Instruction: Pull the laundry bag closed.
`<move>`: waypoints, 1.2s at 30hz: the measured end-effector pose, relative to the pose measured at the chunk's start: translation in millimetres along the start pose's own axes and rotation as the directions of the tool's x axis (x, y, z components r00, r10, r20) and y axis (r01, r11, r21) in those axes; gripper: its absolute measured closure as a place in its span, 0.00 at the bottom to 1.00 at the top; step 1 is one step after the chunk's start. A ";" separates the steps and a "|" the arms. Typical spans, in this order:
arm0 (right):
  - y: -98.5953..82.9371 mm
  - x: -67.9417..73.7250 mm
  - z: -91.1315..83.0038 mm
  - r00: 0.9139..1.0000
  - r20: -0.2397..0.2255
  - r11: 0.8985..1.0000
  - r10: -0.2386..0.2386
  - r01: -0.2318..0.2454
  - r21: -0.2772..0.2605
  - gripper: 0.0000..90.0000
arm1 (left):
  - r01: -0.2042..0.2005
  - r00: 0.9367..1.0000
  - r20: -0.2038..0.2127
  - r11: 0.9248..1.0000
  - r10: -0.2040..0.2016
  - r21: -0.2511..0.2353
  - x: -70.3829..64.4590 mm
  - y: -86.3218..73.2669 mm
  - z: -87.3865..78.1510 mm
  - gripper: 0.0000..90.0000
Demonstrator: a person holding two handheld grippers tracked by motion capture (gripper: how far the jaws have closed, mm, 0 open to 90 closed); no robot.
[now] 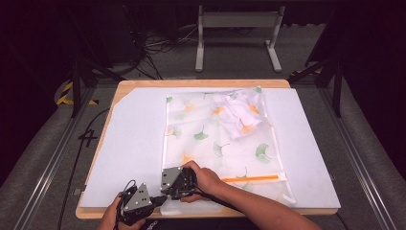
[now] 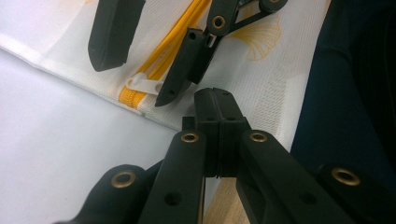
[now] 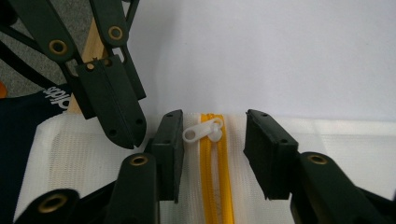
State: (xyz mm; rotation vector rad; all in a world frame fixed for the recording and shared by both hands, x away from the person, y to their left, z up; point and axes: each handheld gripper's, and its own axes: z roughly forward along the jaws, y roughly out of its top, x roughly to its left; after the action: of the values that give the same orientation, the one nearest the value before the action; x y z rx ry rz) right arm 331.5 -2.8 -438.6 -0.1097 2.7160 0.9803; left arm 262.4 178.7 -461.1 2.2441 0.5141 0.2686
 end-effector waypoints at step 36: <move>-21.5 -26.4 0.7 0.943 -0.172 0.953 0.283 -0.297 -0.063 1.00 | -0.009 1.000 0.023 1.000 0.009 0.005 2.2 2.4 3.1 1.00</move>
State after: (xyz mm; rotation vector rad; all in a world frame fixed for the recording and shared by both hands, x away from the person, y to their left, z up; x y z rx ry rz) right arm 360.5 -19.3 -445.5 0.2128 2.8934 1.2207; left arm 266.1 176.2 -461.3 2.2525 0.4930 0.2460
